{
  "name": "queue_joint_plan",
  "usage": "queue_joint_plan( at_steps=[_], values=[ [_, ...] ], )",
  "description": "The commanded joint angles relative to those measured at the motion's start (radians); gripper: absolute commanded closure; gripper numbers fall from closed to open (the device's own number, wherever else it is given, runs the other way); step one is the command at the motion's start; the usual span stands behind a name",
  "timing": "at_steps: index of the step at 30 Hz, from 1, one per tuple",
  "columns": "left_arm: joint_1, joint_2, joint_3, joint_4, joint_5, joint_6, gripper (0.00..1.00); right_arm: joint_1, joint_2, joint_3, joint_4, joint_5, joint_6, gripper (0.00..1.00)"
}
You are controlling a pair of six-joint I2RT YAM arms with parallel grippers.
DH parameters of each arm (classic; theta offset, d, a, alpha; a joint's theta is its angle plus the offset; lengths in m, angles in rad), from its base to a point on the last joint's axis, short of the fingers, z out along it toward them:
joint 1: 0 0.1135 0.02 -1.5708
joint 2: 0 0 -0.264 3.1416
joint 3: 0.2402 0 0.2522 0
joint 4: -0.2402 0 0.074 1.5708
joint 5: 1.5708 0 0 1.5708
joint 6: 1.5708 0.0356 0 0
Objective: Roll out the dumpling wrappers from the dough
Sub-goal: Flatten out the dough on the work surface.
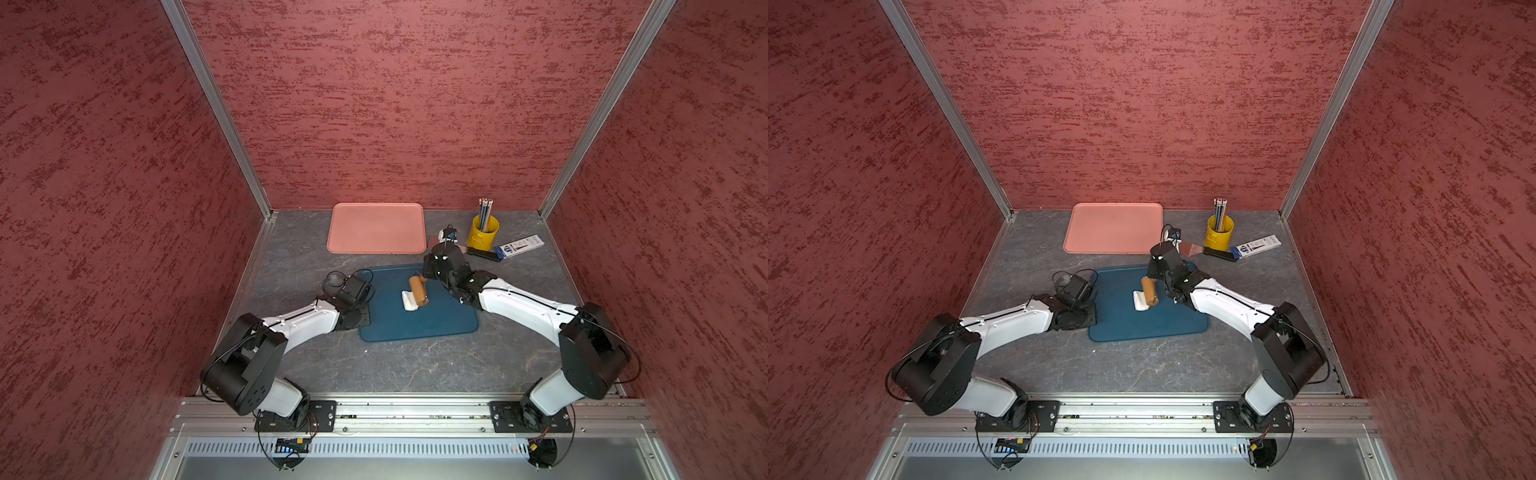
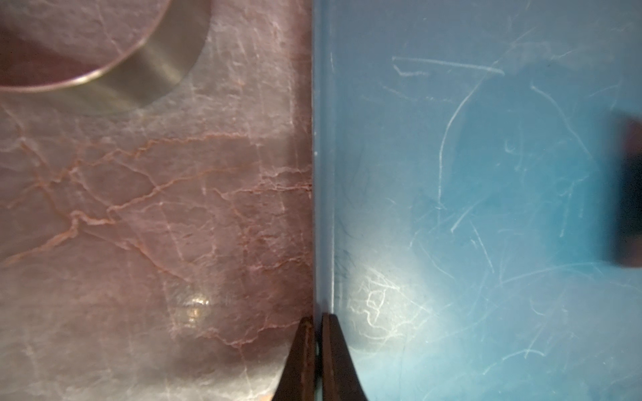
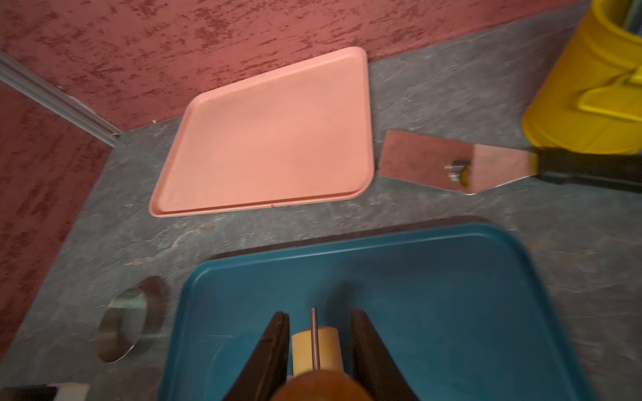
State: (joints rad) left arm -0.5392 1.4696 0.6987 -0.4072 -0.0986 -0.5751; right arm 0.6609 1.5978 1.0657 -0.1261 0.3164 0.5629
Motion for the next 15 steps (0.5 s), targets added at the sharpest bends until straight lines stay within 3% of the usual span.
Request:
queue_joint_plan(
  at_steps=[1, 5, 8, 10, 15],
  values=[
    [0.004, 0.006, 0.018, 0.019, -0.045, -0.005, 1.0, 0.079, 0.069, -0.058, -0.135, -0.044, -0.007, 1.0],
    [0.001, -0.005, 0.003, 0.044, -0.04, -0.022, 1.0, 0.112, 0.09, -0.067, -0.097, -0.056, 0.047, 1.0],
    [0.002, -0.014, 0.002, 0.03, -0.041, -0.011, 1.0, 0.059, 0.011, -0.055, -0.177, 0.062, -0.005, 1.0],
    [0.002, -0.026, -0.007, 0.042, -0.037, 0.002, 1.0, 0.029, -0.064, -0.046, -0.165, 0.061, -0.063, 1.0],
    [0.008, -0.027, -0.018, 0.097, 0.037, 0.032, 1.0, 0.044, -0.092, 0.043, -0.052, -0.155, -0.051, 1.0]
  ],
)
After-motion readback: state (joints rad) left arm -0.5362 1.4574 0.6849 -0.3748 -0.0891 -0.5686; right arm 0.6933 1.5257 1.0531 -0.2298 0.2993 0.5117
